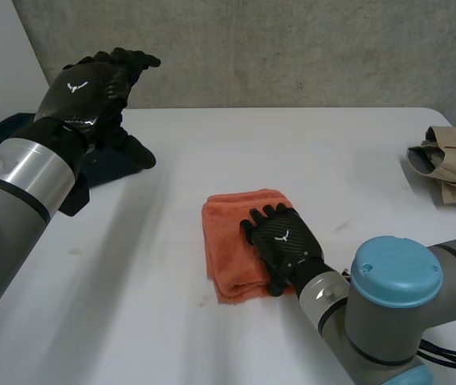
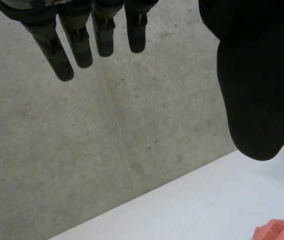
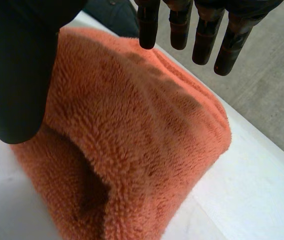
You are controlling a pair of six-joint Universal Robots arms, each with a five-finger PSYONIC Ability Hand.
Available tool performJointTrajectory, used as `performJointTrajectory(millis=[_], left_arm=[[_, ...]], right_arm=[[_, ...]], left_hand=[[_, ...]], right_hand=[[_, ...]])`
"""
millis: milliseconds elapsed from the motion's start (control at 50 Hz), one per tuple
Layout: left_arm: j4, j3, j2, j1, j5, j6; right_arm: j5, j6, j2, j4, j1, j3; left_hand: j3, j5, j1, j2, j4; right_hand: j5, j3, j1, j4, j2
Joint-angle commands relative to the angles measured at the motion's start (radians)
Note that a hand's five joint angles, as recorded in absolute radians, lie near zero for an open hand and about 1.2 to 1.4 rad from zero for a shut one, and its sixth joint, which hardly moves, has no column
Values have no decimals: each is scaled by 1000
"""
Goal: Fold the laundry.
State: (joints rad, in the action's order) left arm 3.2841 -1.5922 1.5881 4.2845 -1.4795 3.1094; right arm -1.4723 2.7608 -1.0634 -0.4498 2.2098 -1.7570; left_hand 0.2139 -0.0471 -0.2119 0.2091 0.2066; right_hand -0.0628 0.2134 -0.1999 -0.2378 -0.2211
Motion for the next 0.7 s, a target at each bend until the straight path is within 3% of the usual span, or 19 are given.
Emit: performJointTrajectory(millis=[20,160,260,320,560,700], left_arm=[[-4,1,32,-15,11,1],[-9,6,61,-72,70,5],[-9,6,72,-84,232,3],[-8,8,76,-84,287,3],[0,24,73,-92,329,17],[-9,40,75,-98,470,81]], right_arm=[[6,-27,11,20,-10,4],[12,-23,-21,49,-12,-30],[21,-20,-35,59,-13,-30],[29,-21,-14,49,-10,-16],[27,-33,68,14,-9,39],[26,-35,76,2,-7,51]], left_hand=[[5,2,-7,10,13],[5,2,-7,10,13],[3,5,-5,7,10],[3,5,-5,7,10],[5,2,-7,10,13],[5,2,-7,10,13]], right_hand=[[63,-39,25,63,47],[63,-39,25,63,47],[63,-39,25,63,47],[63,-39,25,63,47],[56,-32,18,56,39],[20,4,-17,21,4]])
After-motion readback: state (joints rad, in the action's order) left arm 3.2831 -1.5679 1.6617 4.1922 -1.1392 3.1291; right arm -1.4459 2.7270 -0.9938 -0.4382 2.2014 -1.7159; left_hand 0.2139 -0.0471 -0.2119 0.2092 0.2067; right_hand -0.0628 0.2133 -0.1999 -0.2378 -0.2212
